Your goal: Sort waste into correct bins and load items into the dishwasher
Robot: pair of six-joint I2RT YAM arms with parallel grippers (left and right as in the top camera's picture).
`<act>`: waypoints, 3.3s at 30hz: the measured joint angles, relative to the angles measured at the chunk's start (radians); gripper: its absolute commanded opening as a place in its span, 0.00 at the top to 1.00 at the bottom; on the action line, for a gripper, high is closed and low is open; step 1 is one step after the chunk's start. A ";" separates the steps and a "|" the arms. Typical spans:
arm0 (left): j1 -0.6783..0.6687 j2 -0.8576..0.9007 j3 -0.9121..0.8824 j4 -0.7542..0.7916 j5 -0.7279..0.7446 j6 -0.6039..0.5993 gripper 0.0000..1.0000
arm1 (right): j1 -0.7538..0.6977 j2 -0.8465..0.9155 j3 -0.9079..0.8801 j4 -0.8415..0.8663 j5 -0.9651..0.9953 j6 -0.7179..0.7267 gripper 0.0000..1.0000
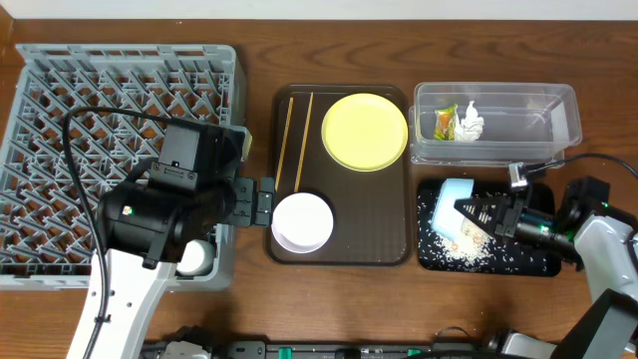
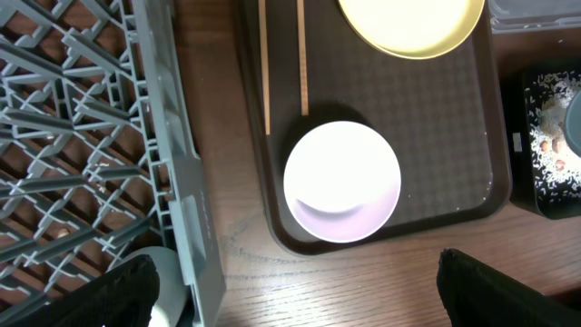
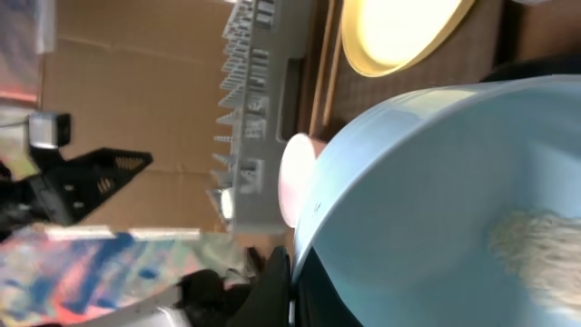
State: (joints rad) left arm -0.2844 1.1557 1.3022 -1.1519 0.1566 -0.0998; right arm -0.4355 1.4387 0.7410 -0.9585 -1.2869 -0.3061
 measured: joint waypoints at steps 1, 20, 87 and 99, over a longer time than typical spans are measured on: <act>0.000 0.000 0.000 -0.001 0.000 0.000 0.02 | 0.000 0.000 0.000 -0.030 -0.016 -0.004 0.99; 0.000 0.000 0.000 0.000 0.000 0.000 0.02 | 0.038 -0.042 -0.002 0.070 0.015 0.134 0.99; 0.000 0.000 0.000 0.008 0.000 0.000 0.02 | 1.043 -0.430 0.433 0.166 1.177 0.620 0.01; 0.000 0.000 0.000 0.008 0.000 0.000 0.02 | 1.020 -0.571 0.436 0.072 1.283 0.454 0.01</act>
State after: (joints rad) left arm -0.2844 1.1557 1.3022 -1.1435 0.1566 -0.0998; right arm 0.5850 0.8673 1.1770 -0.8867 -0.0036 0.1474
